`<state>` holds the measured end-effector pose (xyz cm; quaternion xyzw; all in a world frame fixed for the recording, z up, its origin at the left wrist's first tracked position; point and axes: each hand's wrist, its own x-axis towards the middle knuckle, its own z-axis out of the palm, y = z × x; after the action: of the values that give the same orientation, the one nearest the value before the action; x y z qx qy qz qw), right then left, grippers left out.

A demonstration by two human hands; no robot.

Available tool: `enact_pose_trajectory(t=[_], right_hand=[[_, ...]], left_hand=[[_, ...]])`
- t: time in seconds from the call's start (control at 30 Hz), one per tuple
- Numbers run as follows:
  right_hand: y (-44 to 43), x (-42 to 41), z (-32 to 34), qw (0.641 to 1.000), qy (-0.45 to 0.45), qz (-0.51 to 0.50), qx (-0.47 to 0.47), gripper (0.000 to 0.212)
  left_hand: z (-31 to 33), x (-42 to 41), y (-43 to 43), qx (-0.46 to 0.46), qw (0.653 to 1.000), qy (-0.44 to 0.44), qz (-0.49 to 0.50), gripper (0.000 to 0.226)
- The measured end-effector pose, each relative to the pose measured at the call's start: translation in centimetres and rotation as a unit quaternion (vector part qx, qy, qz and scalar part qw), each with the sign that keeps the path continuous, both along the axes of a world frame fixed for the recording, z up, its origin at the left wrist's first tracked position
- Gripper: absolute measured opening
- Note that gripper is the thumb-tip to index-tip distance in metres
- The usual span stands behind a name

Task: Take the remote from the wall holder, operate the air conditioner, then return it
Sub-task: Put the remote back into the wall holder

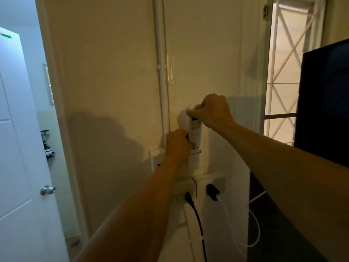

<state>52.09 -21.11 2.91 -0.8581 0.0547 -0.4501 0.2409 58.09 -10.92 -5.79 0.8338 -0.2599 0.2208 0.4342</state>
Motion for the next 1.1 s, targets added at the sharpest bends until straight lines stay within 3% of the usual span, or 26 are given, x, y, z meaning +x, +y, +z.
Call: enact_pose_trajectory(t=[0.47,0.7,1.1], right_hand=[[-1.2,2.4,-1.4,1.0,0.007,-0.005,-0.01,0.054],[-1.4,3.8,-1.7,1.0,0.006,-0.005,0.012,0.05],[-1.7,4.9,-4.5,0.999,0.046,-0.025,0.01,0.052]], left_hand=[[-2.5,-0.1,-1.0,0.006,0.999,-0.038,0.022,0.01],[-3.4,0.0,-1.0,0.038,0.999,0.017,0.035,0.028],[-3.4,0.4,-1.1,0.029,0.999,0.009,0.026,0.016]])
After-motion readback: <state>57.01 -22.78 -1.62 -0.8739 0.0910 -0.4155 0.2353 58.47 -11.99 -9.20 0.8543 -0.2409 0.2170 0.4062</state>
